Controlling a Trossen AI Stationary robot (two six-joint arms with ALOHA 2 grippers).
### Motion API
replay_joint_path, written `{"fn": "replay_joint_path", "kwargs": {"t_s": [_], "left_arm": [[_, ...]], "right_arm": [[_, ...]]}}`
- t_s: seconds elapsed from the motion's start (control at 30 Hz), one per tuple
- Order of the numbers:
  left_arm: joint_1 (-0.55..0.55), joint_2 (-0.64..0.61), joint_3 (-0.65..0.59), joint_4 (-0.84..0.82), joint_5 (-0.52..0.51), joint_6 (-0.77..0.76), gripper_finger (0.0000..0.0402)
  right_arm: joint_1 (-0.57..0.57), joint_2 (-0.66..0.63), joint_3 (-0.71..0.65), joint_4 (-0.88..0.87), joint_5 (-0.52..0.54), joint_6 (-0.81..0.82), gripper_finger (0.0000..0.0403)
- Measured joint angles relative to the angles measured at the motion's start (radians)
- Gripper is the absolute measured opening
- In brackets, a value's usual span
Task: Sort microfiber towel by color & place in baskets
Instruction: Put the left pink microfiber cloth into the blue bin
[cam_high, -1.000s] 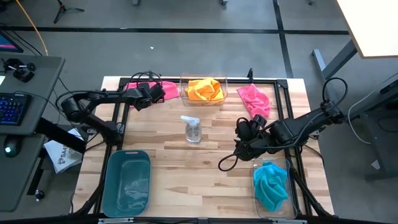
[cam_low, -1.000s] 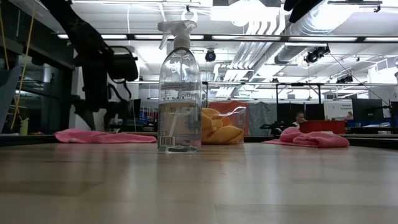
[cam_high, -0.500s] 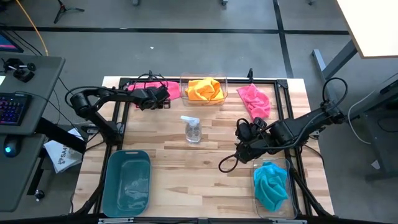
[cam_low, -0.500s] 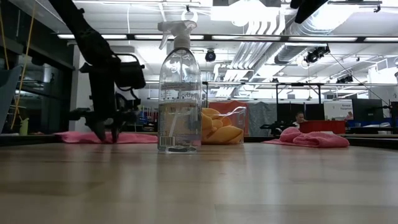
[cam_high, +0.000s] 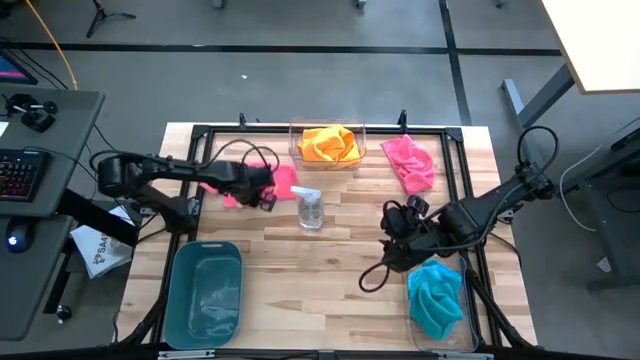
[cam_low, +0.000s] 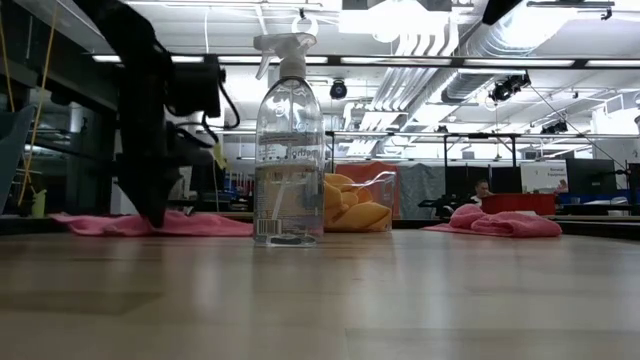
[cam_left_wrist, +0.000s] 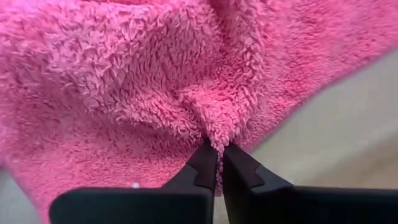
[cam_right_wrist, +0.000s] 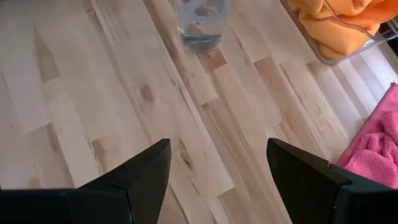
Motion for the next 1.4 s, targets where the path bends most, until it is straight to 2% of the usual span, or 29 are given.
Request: {"fn": "replay_joint_path", "kwargs": {"t_s": [0.13, 0.27, 0.47, 0.57, 0.67, 0.87, 1.0, 1.17, 1.3, 1.4], "left_arm": [[-0.114, -0.044, 0.0, -0.003, -0.039, -0.077, 0.0001], [-0.152, -0.143, 0.02, -0.04, -0.079, -0.118, 0.0001], [-0.157, -0.374, 0.192, -0.235, -0.209, -0.051, 0.0], [-0.163, -0.471, 0.309, -0.273, -0.235, 0.031, 0.0], [-0.208, -0.52, 0.432, -0.267, -0.199, 0.156, 0.0], [-0.409, -0.509, 0.641, -0.272, 0.014, 0.261, 0.0], [-0.601, -0.478, 0.715, -0.278, 0.044, 0.127, 0.0], [-0.85, -0.437, 0.731, -0.293, 0.038, -0.134, 0.0], [-1.026, -0.376, 0.731, -0.384, 0.02, -0.37, 0.0], [-1.137, -0.32, 0.73, -0.465, 0.045, -0.521, 0.0]], "right_arm": [[0.005, 0.0, 0.0, 0.0, 0.008, -0.008, 0.0262], [0.005, 0.0, 0.0, 0.007, 0.035, -0.034, 0.0262], [0.004, 0.0, 0.0, 0.025, 0.082, -0.095, 0.0262], [0.004, 0.0, 0.0, 0.026, 0.132, -0.109, 0.0262], [0.004, 0.0, 0.0, 0.027, 0.179, -0.112, 0.0262], [-0.005, 0.0, 0.0, 0.027, 0.237, -0.111, 0.0262], [-0.018, 0.0, 0.0, 0.027, 0.237, -0.109, 0.0262], [-0.03, 0.0, 0.0, 0.027, 0.237, -0.104, 0.0262], [-0.03, 0.0, 0.0, 0.028, 0.251, -0.103, 0.0262], [-0.03, 0.0, 0.0, 0.028, 0.26, -0.1, 0.0262]]}}
